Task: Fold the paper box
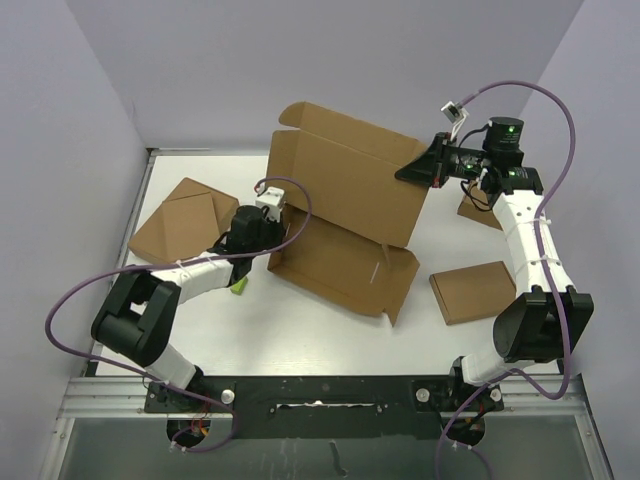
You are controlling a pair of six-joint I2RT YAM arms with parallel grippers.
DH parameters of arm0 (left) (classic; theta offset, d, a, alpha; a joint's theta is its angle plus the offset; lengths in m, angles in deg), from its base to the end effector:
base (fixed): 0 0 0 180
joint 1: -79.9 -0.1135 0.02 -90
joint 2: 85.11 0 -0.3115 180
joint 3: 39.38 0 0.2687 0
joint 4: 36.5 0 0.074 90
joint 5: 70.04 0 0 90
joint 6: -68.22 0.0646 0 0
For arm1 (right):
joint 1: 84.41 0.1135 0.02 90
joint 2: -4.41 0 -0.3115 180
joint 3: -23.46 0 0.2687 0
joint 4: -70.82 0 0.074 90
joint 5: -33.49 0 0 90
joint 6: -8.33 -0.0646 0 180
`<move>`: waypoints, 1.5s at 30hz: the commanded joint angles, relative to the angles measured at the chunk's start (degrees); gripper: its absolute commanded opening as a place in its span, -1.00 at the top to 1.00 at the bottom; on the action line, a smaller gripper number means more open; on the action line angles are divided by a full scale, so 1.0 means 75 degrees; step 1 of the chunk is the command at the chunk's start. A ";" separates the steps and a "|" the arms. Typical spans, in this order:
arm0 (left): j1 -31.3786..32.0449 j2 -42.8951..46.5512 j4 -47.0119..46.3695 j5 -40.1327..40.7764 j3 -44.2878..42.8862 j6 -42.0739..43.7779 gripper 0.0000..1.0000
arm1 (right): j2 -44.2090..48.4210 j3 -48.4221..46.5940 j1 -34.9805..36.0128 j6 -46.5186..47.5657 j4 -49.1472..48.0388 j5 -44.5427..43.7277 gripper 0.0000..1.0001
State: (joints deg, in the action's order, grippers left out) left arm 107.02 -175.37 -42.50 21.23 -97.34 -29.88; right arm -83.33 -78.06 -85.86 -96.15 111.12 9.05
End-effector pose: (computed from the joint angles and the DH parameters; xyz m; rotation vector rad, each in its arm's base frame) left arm 0.3324 -0.1687 0.2200 0.3246 2.0231 -0.3635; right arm 0.3602 0.0497 0.4438 -0.4657 1.9026 1.2919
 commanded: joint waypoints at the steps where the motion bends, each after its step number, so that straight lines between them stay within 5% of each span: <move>1: -0.0006 -0.0299 -0.0458 0.0147 -0.0356 0.0025 0.87 | 0.0174 -0.0009 -0.0052 -0.0167 -0.0371 0.0294 1.00; 5: 0.0006 -0.0214 -0.0501 -0.0034 -0.0248 0.0044 0.83 | 0.0173 -0.0003 -0.0075 -0.0161 -0.0381 0.0300 1.00; 11: 0.0006 0.0221 -0.0313 -0.0170 0.0220 0.0095 0.29 | 0.0165 0.0003 -0.0100 -0.0208 -0.0429 0.0329 1.00; 20: 0.0012 0.0114 -0.0256 -0.0046 0.0560 0.0037 0.31 | 0.0188 0.0000 -0.0099 -0.0276 -0.0465 0.0352 1.00; 24: 0.0006 -0.0008 -0.0341 0.0033 0.0521 0.0008 0.47 | 0.0203 0.0003 -0.0099 -0.0274 -0.0466 0.0359 1.00; 33: 0.0012 -0.0177 -0.0148 0.0018 0.0119 0.0036 0.39 | 0.0191 0.0015 -0.0100 -0.0264 -0.0465 0.0364 1.00; 38: 0.0040 -0.0262 -0.0044 0.0293 0.0092 0.0077 0.85 | 0.0201 0.0024 -0.0111 -0.0247 -0.0455 0.0364 1.00; 45: 0.0086 0.0022 0.0121 0.0140 0.0255 0.0042 0.79 | 0.0134 0.0002 -0.0123 -0.0199 -0.0436 0.0355 1.00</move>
State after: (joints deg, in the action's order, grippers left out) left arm 107.63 -176.09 -41.60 21.78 -94.44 -28.88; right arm -83.33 -78.02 -86.36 -97.14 109.89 9.73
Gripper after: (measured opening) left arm 0.075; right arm 0.037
